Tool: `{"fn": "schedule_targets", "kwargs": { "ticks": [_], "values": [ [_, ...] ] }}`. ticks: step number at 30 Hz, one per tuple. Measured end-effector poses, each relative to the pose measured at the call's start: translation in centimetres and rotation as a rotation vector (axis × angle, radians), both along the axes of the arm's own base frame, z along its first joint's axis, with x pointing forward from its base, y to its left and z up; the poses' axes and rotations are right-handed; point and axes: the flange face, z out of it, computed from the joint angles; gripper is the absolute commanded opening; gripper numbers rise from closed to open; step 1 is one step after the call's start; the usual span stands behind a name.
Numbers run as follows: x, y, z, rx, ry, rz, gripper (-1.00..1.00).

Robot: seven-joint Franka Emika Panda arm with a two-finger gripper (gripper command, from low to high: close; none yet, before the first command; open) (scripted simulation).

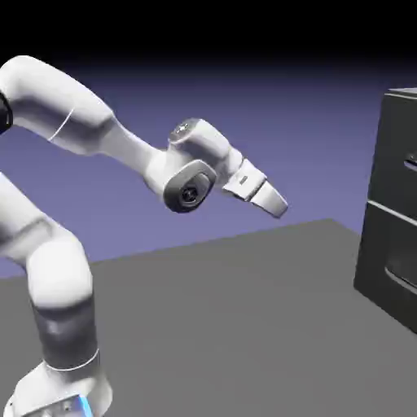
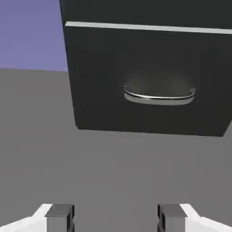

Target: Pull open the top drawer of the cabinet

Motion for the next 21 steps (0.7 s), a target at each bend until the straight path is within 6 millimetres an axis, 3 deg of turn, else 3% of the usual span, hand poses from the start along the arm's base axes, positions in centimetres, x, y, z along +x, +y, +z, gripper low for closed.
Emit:
{"fn": "schedule_targets", "kwargs": {
  "ticks": [10,21],
  "values": [
    [4.8,-3.4,2.3,0.197,-0.019,-0.128,0.0],
    [9.5,-6.3,3.0,0.441,-0.065,-0.237,0.0]
  ]
}}
